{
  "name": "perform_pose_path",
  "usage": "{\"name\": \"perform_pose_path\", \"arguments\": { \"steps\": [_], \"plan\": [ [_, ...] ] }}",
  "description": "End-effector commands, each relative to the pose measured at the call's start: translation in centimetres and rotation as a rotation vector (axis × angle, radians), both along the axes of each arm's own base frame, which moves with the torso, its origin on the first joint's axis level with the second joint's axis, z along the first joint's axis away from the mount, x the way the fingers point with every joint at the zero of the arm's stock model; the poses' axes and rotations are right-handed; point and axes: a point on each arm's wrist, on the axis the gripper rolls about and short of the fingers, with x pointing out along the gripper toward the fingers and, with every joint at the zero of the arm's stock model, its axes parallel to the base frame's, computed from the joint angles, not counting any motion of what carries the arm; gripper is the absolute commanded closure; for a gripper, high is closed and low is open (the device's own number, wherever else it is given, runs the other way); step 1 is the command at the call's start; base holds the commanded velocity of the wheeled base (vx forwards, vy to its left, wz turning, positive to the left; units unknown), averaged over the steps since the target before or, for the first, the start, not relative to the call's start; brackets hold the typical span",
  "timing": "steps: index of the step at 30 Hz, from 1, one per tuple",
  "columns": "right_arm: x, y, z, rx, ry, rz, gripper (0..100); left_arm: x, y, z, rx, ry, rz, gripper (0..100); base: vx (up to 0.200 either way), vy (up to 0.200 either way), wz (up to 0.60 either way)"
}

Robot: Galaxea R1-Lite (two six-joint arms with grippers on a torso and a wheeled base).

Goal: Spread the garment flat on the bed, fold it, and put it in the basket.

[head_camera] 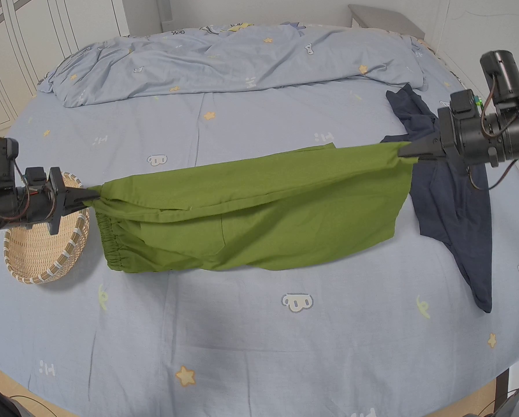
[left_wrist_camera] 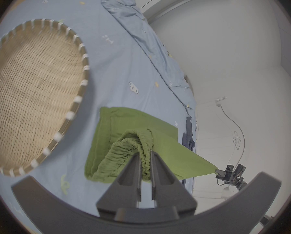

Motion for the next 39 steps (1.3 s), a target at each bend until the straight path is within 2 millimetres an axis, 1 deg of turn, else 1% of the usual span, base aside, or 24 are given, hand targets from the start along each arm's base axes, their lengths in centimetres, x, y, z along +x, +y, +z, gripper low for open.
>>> {"name": "perform_pose_path", "arguments": {
  "steps": [1, 5, 11, 17, 22, 25, 30, 37, 39],
  "plan": [
    [5.0, 1.6, -1.5, -0.031, 0.048, -0.022, 100, 5.4, -1.3, -1.4, 0.002, 0.051, -0.009, 100, 0.000, 0.000, 0.00],
    [6.1, 1.5, -2.1, -0.034, 0.048, -0.032, 100, 5.6, -1.0, -1.6, 0.002, 0.054, -0.002, 100, 0.000, 0.000, 0.00],
    [7.1, 1.5, -2.4, -0.037, 0.030, -0.035, 100, 5.6, -0.2, -1.6, 0.004, 0.055, 0.018, 100, 0.000, 0.000, 0.00],
    [8.2, 1.5, -2.0, -0.022, -0.083, -0.033, 100, 5.3, 0.5, -1.9, 0.006, 0.063, 0.038, 100, 0.000, 0.000, 0.00],
    [8.6, 1.9, -1.9, -0.022, -0.156, -0.017, 100, 4.6, 0.4, -2.3, 0.049, 0.044, 0.007, 100, 0.000, 0.000, 0.00],
    [8.8, 2.1, -1.8, -0.021, -0.192, -0.024, 100, 4.6, 0.4, -2.3, 0.075, 0.031, 0.002, 100, 0.000, 0.000, 0.00],
    [10.1, 2.4, -3.0, -0.041, -0.205, -0.052, 100, 4.8, 0.5, -2.3, 0.075, 0.027, 0.005, 100, 0.000, 0.000, 0.00],
    [10.5, 2.5, -3.2, -0.047, -0.230, -0.055, 100, 4.8, 0.6, -2.1, 0.075, 0.016, 0.009, 100, 0.000, 0.000, 0.00],
    [10.7, 2.6, -3.2, -0.045, -0.246, -0.060, 100, 4.8, 0.8, -2.1, 0.075, 0.016, 0.016, 100, 0.000, 0.000, 0.00]
  ]
}}
